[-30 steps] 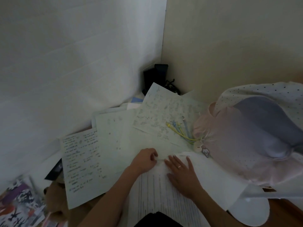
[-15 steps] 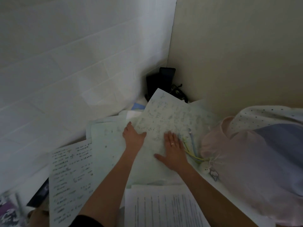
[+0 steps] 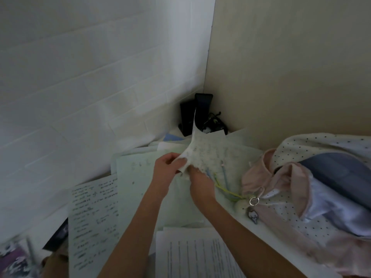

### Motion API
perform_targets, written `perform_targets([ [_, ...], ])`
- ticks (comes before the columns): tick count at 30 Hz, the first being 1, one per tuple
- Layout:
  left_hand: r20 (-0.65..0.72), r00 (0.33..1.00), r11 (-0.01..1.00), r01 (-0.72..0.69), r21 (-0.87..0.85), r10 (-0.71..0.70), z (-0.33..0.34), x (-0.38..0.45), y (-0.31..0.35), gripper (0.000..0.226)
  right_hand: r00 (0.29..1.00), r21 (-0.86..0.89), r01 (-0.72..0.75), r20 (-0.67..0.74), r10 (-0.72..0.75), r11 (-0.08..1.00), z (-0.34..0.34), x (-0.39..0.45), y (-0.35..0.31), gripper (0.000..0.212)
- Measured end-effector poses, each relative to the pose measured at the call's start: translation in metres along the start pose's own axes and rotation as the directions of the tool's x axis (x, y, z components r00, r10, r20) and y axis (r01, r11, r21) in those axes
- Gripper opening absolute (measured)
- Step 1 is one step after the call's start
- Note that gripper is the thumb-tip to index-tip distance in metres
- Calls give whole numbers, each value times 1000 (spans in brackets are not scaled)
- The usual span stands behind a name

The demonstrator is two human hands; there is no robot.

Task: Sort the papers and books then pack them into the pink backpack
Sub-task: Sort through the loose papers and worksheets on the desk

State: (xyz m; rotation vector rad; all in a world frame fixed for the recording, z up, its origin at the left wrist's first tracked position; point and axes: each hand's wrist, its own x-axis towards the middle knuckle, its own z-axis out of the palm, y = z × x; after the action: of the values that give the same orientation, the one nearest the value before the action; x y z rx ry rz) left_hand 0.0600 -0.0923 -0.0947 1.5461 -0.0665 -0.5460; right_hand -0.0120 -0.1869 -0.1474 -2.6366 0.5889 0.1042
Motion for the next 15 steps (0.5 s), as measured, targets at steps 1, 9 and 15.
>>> perform_targets([
  [1, 39, 998, 985, 49, -168, -43, -9, -5, 3, 10, 999, 49, 40, -19, -39, 998, -2, -3, -8, 48],
  [9, -86, 915, 860, 335, -384, -395, -72, -31, -10, 67, 997, 835, 77, -65, -40, 545, -33, -43, -95, 27],
  [15, 86, 978, 696, 196, -691, -190, -85, -47, -4, 44, 965, 972, -226, 233, -124, 68, -31, -60, -90, 43],
])
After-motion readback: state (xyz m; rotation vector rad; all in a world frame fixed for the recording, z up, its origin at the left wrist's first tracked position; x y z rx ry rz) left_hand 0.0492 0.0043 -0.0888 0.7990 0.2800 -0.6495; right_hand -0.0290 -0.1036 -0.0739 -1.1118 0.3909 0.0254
